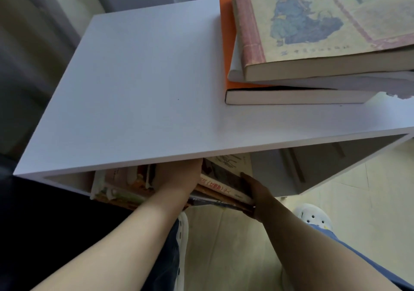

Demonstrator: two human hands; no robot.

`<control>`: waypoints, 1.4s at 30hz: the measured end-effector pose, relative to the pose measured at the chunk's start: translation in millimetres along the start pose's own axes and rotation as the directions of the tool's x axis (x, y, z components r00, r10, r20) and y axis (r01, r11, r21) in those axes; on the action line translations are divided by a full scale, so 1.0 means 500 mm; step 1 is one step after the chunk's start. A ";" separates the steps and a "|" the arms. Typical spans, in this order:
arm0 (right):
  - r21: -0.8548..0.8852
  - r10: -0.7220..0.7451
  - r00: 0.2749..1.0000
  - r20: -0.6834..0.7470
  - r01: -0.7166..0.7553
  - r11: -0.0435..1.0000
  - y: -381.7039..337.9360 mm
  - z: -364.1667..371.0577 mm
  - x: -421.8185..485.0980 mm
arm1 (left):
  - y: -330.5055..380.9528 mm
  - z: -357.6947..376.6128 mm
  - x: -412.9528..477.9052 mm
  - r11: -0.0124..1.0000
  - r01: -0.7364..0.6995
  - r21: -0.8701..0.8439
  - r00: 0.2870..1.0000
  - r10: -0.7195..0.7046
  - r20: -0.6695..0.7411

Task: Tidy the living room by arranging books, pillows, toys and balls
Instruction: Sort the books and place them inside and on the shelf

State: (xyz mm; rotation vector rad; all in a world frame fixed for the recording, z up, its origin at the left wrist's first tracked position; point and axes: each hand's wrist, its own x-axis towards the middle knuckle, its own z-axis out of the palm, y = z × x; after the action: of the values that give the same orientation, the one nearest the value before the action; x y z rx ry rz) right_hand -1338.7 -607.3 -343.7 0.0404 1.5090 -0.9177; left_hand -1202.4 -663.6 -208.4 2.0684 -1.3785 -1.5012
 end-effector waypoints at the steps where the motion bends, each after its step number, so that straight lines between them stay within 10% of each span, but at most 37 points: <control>1: 0.019 -0.018 1.000 -0.020 0.018 1.000 -0.002 0.002 0.007 | -0.002 0.004 0.007 0.999 -0.026 -0.031 0.998 0.024 -0.055; 7: -0.117 -0.155 0.967 -0.204 0.133 0.984 -0.023 -0.022 0.025 | -0.033 0.028 0.022 0.964 -0.216 -0.153 0.964 0.185 -0.193; 12: -0.197 -0.150 0.973 -0.175 0.114 0.974 -0.023 -0.035 0.026 | -0.035 0.009 0.037 0.888 -0.221 0.402 0.953 0.284 -0.104; 18: -0.295 -0.187 0.970 -0.153 0.136 0.946 0.032 -0.069 0.127 | -0.024 -0.007 0.002 0.346 -0.185 0.920 0.928 0.371 0.047; 22: -0.297 -0.211 0.969 -0.130 0.165 0.941 0.013 -0.059 0.094 | -0.031 -0.031 0.005 0.172 -0.198 0.965 0.934 0.332 0.133; 35: -0.462 -0.258 0.951 -0.171 0.154 0.874 -0.016 -0.030 0.031 | -0.058 -0.046 0.020 0.156 -0.361 0.919 0.870 0.411 0.272; 42: -0.252 -0.078 0.984 -0.158 0.036 0.967 0.007 -0.017 0.049 | -0.066 -0.035 0.027 0.091 -0.312 0.946 0.873 0.421 0.247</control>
State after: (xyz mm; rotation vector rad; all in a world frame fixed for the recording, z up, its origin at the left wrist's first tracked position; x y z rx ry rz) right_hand -1348.5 -612.0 -367.3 -0.1115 1.7800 -0.7789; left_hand -1169.1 -662.2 -230.4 1.8238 -3.0561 -0.0829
